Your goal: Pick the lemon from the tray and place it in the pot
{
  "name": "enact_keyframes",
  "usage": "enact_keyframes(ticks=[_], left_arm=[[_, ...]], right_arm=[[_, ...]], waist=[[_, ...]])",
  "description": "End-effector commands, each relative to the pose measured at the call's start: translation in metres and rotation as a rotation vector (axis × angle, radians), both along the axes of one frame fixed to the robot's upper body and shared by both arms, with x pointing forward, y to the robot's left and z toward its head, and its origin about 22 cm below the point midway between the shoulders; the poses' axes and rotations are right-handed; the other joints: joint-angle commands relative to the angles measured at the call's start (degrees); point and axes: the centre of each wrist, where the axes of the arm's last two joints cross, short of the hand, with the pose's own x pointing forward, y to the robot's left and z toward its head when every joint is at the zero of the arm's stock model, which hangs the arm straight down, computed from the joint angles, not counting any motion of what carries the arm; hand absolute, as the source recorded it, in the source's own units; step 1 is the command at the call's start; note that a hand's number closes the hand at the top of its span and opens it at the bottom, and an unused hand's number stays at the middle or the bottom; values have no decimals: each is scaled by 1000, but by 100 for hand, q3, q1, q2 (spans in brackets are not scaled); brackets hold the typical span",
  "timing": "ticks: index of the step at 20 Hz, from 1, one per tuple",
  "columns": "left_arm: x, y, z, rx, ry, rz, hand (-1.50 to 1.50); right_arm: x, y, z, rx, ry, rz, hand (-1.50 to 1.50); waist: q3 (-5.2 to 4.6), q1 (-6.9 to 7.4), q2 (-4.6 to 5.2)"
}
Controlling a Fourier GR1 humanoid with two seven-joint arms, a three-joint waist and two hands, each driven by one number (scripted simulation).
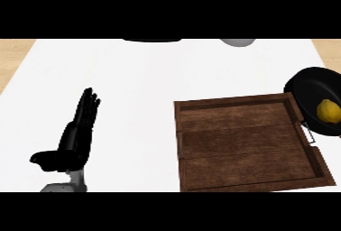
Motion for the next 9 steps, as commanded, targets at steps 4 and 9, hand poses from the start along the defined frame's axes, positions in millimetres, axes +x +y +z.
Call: enact_keyframes(ticks=[4,9], left_arm=[[4,3,-5,14,-7,24,0],[12,-8,6,0,-15,10,0]], right_arm=[[-26,-14,-3,50,-80,-78,-150],[-42,-26,7,53,-87,-141,-150]], waist=[[7,-39,5],[21,-31,23]])
